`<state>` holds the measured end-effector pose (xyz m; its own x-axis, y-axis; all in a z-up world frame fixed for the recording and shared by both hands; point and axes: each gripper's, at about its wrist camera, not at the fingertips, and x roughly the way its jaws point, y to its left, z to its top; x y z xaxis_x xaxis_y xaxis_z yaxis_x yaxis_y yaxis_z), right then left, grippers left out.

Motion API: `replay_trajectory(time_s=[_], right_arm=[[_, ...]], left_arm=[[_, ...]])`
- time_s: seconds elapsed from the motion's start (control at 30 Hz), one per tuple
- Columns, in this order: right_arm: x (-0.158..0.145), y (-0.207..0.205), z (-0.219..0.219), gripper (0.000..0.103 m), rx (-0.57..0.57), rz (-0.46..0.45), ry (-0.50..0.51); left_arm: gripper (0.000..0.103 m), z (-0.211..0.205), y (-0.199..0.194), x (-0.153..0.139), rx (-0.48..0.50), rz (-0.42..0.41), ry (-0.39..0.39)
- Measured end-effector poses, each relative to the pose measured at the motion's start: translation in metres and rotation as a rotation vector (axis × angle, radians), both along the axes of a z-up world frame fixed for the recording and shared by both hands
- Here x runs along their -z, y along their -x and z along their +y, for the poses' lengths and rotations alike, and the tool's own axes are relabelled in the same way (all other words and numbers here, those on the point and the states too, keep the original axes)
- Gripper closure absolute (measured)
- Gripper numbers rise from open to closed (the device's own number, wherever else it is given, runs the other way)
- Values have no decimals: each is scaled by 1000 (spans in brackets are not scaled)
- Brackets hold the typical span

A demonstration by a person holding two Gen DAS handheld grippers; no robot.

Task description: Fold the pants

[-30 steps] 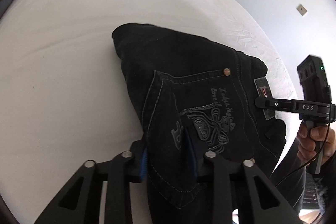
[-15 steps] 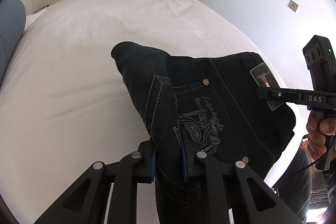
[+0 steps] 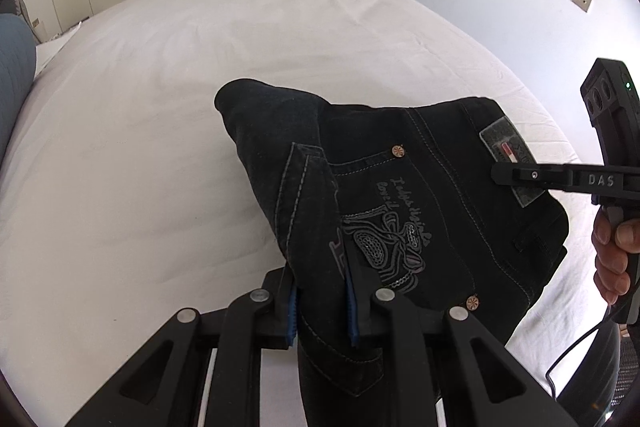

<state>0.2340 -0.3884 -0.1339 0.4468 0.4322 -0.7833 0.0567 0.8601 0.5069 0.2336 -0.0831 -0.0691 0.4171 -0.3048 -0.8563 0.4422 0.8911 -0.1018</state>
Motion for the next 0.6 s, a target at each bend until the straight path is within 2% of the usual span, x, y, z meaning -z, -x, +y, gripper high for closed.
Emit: replay_trajectory(time_s=[0.07, 0.13, 0.2, 0.27, 0.3, 0.33, 0.4, 0.47, 0.5, 0.53, 0.6], right_arm=[[22, -8, -3, 84, 14, 42, 16], [43, -5, -11, 79, 39, 68, -3], [51, 1, -21, 76, 70, 43, -70], [49, 6, -26, 70, 84, 35, -83], [45, 8, -26, 62, 88, 35, -65], [39, 12, -26, 59, 94, 33, -35], [20, 26, -25, 52, 104, -3, 13], [-2, 38, -16, 49, 101, -55, 76], [-13, 44, -7, 46, 102, -81, 113], [-28, 53, 3, 44, 104, -119, 158], [-55, 75, 22, 31, 113, -190, 228]], left_arm=[[80, -12, 4, 10, -7, 14, -3], [72, -8, -1, 20, -28, 16, 5], [66, -5, 0, 23, -51, 10, 18], [63, -2, 3, 25, -63, 2, 32], [61, 0, 6, 23, -71, -6, 40], [60, 4, 12, 18, -84, -22, 48], [48, 10, 27, 6, -103, -71, 69], [7, 16, 52, -14, -120, -175, 100], [0, 19, 68, -26, -138, -248, 103], [0, 20, 79, -35, -146, -296, 108], [0, 23, 107, -55, -158, -383, 110]])
